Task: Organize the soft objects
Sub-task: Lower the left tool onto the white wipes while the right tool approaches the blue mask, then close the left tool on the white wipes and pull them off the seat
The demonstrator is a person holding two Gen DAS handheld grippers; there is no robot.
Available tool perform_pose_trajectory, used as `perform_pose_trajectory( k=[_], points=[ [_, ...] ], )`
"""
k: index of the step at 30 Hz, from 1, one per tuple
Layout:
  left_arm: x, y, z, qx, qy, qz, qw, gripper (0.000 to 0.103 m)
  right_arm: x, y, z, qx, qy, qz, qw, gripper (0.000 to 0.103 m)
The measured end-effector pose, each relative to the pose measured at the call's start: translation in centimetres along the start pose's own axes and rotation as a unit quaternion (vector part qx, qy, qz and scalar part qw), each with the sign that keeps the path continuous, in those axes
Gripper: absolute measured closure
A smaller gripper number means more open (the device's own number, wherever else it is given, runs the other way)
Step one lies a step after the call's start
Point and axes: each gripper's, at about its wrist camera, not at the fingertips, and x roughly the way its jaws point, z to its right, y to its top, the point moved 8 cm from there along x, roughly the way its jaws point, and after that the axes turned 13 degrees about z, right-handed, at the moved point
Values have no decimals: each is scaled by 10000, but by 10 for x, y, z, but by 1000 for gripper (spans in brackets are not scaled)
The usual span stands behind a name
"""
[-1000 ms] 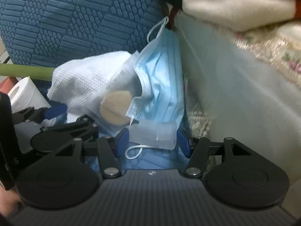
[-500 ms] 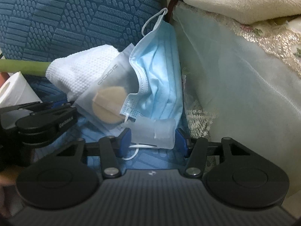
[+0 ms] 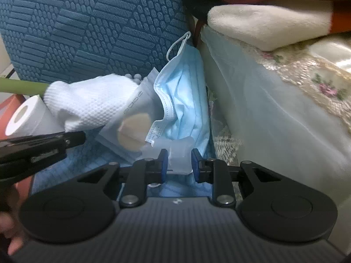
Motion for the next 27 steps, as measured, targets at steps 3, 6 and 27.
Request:
perform_pose_trajectory(
  k=[3,6,27],
  points=[
    [-15,0,-2,-218,-24,-9,9998,95,-10,-1,1,49,56,40,10000,79],
    [-33,-6,-7,-367,32,-14,9993,95,-22,-4,0,72,129,64,9999,80],
    [-132,-67,-31,-1057,68,-287,9940,95,-81,-36,-26,64,427,-72,9990,81]
  ],
)
